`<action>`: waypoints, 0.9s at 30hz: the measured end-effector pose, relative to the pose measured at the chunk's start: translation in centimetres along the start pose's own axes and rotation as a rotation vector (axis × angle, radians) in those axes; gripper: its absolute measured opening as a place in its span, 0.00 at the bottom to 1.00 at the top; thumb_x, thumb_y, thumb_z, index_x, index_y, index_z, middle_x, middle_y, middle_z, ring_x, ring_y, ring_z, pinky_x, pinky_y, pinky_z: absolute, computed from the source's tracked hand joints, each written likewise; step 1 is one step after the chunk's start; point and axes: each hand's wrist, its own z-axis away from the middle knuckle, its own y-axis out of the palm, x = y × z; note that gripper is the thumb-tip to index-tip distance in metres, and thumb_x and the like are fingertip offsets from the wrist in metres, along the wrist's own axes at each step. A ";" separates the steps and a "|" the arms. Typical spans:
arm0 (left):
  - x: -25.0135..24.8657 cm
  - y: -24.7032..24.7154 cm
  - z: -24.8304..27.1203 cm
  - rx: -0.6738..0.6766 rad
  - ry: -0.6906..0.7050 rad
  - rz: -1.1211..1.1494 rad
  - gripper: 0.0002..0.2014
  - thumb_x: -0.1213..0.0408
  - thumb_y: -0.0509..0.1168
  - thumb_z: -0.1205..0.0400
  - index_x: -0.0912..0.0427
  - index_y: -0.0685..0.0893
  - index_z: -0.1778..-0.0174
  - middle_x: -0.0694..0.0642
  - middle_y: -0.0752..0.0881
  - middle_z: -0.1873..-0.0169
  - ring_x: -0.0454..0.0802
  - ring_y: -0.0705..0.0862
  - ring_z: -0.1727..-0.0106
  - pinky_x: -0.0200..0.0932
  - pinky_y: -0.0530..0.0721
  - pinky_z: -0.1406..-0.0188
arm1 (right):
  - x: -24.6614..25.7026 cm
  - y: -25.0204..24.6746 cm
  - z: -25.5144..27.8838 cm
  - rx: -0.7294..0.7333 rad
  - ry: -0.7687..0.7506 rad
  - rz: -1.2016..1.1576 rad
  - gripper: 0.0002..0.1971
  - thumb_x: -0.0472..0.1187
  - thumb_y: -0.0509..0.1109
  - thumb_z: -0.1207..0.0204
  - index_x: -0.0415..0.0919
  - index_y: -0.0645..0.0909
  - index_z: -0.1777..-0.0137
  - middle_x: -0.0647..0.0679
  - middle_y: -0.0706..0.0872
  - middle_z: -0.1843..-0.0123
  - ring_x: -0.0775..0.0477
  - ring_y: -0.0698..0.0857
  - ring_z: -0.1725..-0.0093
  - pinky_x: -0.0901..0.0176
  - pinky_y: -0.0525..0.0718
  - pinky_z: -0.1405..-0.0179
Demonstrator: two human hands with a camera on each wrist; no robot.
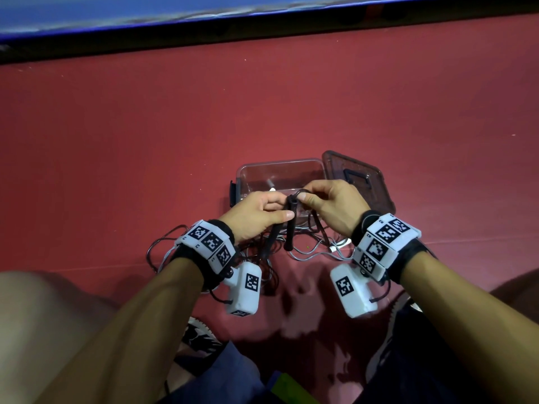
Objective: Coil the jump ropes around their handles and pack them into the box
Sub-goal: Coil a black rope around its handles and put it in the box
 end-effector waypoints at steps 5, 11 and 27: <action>-0.3 0.0 0.1 -0.007 -0.005 0.039 0.08 0.72 0.66 0.13 0.66 0.85 0.40 0.64 0.92 0.46 0.60 0.91 0.41 0.62 0.87 0.35 | 0.3 -0.2 0.1 0.036 -0.006 0.022 0.08 0.48 0.68 0.17 0.50 0.86 0.55 0.52 0.89 0.65 0.50 0.85 0.60 0.54 0.83 0.52; 0.1 -0.3 0.1 -0.043 0.001 0.063 0.07 0.74 0.66 0.13 0.60 0.87 0.45 0.60 0.93 0.50 0.56 0.92 0.44 0.59 0.88 0.37 | 0.1 0.2 0.0 0.149 0.063 -0.008 0.04 0.49 0.71 0.23 0.54 0.86 0.57 0.53 0.91 0.64 0.54 0.88 0.62 0.54 0.84 0.53; -0.4 -0.3 -0.2 -0.174 0.003 0.172 0.11 0.76 0.64 0.13 0.59 0.88 0.43 0.56 0.92 0.52 0.45 0.91 0.54 0.43 0.89 0.46 | -0.7 1.5 -0.1 0.253 0.034 0.042 0.07 0.49 0.71 0.31 0.49 0.83 0.56 0.47 0.90 0.63 0.49 0.89 0.63 0.48 0.87 0.54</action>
